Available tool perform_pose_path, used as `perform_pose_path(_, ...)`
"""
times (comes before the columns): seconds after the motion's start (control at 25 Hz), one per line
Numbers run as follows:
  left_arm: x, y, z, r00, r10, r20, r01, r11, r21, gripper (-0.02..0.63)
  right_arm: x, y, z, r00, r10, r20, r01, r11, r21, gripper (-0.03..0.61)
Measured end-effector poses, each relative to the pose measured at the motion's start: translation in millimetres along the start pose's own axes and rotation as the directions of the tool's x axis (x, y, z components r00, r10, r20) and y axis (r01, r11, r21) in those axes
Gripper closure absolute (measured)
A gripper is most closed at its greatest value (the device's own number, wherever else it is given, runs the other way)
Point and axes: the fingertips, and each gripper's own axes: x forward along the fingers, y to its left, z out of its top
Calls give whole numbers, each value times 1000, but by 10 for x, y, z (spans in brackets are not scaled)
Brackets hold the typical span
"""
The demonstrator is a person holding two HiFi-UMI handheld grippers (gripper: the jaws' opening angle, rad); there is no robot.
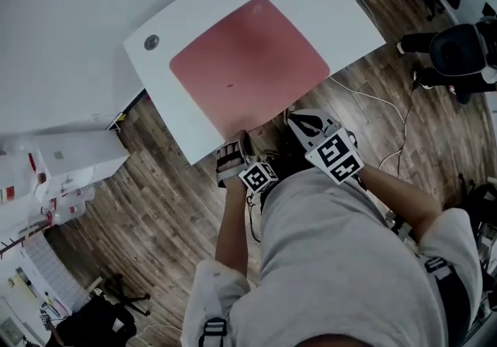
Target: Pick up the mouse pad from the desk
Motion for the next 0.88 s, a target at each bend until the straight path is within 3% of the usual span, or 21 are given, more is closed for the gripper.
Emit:
perform_pose_path(0.2, 4, 101, 65, 1000, -4, 0, 4, 1000, 12, 584, 13, -53, 61, 1000, -5, 18, 5, 1000, -27, 537)
perform_pose_path(0.48, 26, 721, 210, 997, 81, -5, -81, 996, -35, 585, 151, -245, 244, 999, 14, 51, -13, 1000, -16, 537)
perform_pose_path(0.68, 141, 1286, 330, 989, 150, -1, -150, 986, -79, 584, 388, -475, 368, 1000, 4, 20, -2, 991, -133, 537)
perform_pose_path(0.88, 284, 1674, 361, 986, 165, -6, -165, 979, -122, 584, 658, -605, 395, 999, 12, -42, -20, 980, -199, 536)
